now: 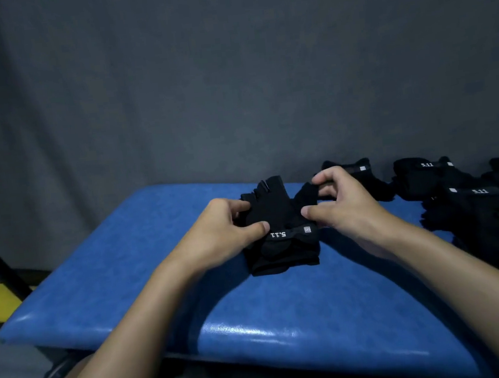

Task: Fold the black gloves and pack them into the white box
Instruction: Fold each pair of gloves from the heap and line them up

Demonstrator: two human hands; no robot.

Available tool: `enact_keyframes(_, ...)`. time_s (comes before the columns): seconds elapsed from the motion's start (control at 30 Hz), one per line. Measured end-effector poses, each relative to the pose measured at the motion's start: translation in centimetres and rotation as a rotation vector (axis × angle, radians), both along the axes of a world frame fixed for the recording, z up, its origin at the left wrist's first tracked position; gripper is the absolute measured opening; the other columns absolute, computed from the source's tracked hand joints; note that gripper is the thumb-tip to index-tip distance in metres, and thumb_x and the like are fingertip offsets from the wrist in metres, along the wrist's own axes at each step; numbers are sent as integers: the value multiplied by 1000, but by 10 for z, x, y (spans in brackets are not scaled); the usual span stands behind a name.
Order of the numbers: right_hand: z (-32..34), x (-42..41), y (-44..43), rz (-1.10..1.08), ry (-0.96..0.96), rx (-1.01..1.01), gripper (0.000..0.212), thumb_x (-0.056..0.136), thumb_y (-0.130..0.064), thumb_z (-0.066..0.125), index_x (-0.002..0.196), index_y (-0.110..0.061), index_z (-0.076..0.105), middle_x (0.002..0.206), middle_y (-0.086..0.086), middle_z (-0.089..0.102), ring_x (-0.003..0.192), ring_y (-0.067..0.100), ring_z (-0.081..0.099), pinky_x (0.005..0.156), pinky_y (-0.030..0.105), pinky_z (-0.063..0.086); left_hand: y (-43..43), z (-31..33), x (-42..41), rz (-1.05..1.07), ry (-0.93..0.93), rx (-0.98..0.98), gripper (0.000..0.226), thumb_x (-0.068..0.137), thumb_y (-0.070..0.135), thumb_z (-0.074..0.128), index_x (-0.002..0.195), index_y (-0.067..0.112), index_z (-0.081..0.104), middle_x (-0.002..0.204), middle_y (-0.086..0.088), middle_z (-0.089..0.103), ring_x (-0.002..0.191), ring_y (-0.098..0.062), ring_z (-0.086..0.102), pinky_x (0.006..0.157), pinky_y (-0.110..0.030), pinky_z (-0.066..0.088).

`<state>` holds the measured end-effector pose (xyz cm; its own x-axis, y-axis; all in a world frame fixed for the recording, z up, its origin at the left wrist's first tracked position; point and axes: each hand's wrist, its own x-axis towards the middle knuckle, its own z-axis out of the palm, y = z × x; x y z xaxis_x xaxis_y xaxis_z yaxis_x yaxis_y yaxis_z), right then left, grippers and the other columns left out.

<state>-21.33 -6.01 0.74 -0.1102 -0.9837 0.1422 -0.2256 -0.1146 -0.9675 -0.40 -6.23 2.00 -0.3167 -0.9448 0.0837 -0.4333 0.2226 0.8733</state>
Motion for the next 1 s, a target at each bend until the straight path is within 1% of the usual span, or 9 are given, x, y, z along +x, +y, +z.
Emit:
enact_keyframes(0.13,-4,1,1,7,34,21,41,80,4,73,101,-21,49,121,22,54,80,32,65,83,51,58,-2,1,6,21,-95,-45,22,87,26,74,79,39,58,61,29,65,60,15,59,60,-1,42)
enact_keyframes(0.3,4,5,3,23,1,26,42,82,7,71,112,-12,48,116,16,54,77,29,66,81,54,58,-1,6,8,63,-14,-79,35,84,26,77,116,26,62,85,18,67,67,13,63,61,-2,42)
enact_keyframes(0.4,2,6,5,37,50,36,42,81,2,73,111,-14,49,115,12,54,76,30,69,84,53,57,-2,4,11,10,-148,-92,20,84,28,76,103,25,71,83,11,73,70,3,66,66,-11,46)
enact_keyframes(0.43,1,5,7,41,65,37,42,81,0,75,111,-16,50,113,10,55,77,30,69,85,51,57,-1,4,12,-11,-172,-89,9,85,26,76,93,29,71,76,13,73,64,4,63,64,-9,44)
enact_keyframes(0.5,-1,5,9,35,91,39,43,79,-6,77,111,-19,52,108,1,55,75,21,67,83,37,57,-3,1,13,-41,-204,-81,13,86,26,75,82,35,66,62,20,68,55,8,57,57,-4,39)
enact_keyframes(0.63,-1,2,10,41,123,30,45,77,-11,80,112,-23,54,114,1,59,74,10,64,70,13,49,-7,-4,14,-28,-268,-85,12,84,34,75,95,29,72,56,23,63,52,8,54,55,-6,39)
enact_keyframes(0.8,-2,-1,10,14,199,0,42,78,-12,80,113,-20,58,114,-9,56,81,-2,63,69,9,50,-7,-7,16,-48,-336,-96,14,83,42,74,93,32,72,59,20,63,53,3,54,56,-14,39)
enact_keyframes(0.9,-5,-4,9,-16,315,-15,39,79,-21,80,113,-20,59,117,-5,58,99,11,63,85,19,51,-5,-6,15,-54,-337,-104,13,85,42,72,81,43,60,79,22,66,73,3,61,68,-16,44)
enact_keyframes(1.0,-9,-7,10,-48,451,-9,36,82,-33,76,113,-24,60,116,-6,59,101,13,62,95,33,51,-8,-7,14,31,-342,-142,10,86,57,62,91,51,55,111,13,45,103,-5,53,94,-21,40)
